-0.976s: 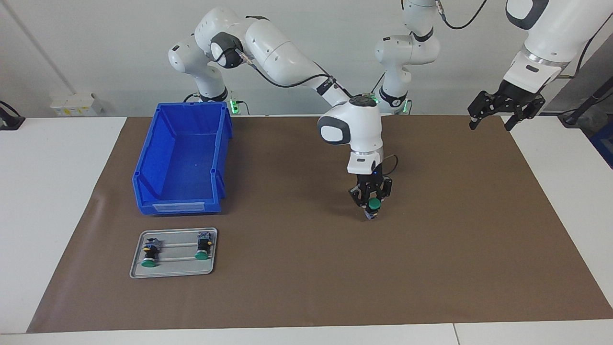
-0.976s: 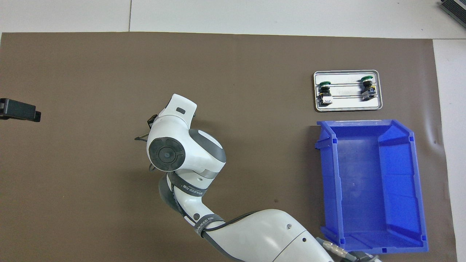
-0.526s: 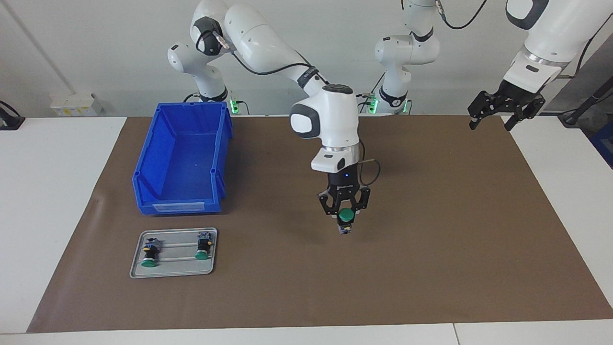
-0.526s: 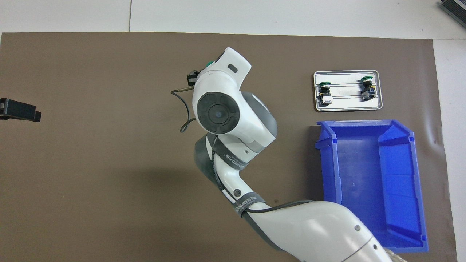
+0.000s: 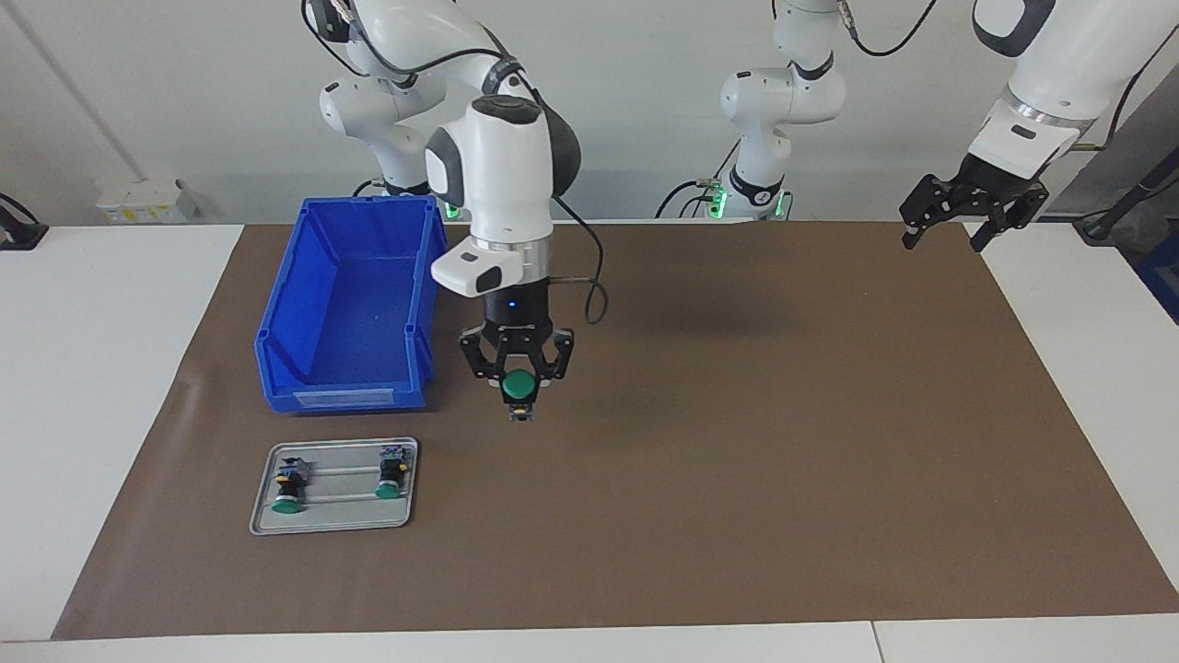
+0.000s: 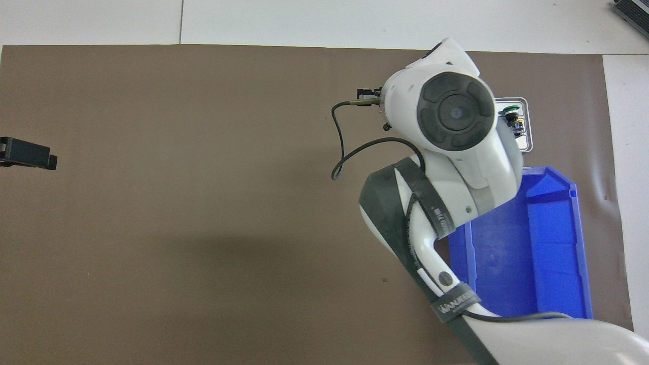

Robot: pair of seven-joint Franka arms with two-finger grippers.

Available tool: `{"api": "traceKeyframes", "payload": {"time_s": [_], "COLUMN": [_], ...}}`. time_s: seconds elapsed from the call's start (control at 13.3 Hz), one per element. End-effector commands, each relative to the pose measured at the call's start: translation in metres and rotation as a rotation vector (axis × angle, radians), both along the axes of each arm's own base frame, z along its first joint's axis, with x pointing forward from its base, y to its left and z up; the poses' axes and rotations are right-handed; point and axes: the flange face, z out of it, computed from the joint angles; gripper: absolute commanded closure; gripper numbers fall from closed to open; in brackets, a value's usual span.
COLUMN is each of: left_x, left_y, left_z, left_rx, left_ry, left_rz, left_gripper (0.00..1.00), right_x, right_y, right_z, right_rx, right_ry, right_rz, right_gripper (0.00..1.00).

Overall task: Place and press button with both arms
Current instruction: 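Carry the button module over the blue bin with the right gripper, then lower the module into the blue bin and open the right gripper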

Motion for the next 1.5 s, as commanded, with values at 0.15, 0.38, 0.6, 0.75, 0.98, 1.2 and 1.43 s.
{"api": "traceKeyframes", "payload": {"time_s": [0.15, 0.38, 0.6, 0.75, 0.98, 1.2, 1.43], "left_x": [-0.009, -0.009, -0.009, -0.009, -0.009, -0.009, -0.009], "left_y": [0.002, 0.002, 0.002, 0.002, 0.002, 0.002, 0.002], "left_z": [0.001, 0.001, 0.001, 0.001, 0.001, 0.001, 0.001], "left_rx": [0.015, 0.015, 0.015, 0.015, 0.015, 0.015, 0.015], "left_ry": [-0.008, -0.008, -0.008, -0.008, -0.008, -0.008, -0.008], "left_rz": [-0.004, -0.004, -0.004, -0.004, -0.004, -0.004, -0.004], "left_gripper": [0.00, 0.00, 0.00, 0.00, 0.00, 0.00, 0.00], "right_x": [-0.042, -0.075, -0.111, -0.130, -0.150, -0.171, -0.176], "right_y": [-0.133, -0.167, -0.203, -0.226, -0.257, -0.256, -0.248], "right_z": [-0.004, -0.035, -0.074, -0.090, -0.109, -0.136, -0.147], "right_rx": [-0.034, -0.021, -0.023, -0.028, -0.037, -0.017, 0.055], "right_ry": [0.093, 0.083, 0.085, 0.113, 0.113, 0.084, 0.089], "right_rz": [0.061, 0.060, 0.075, 0.070, 0.071, 0.062, 0.016], "right_gripper": [1.00, 1.00, 1.00, 1.00, 1.00, 1.00, 1.00]}}
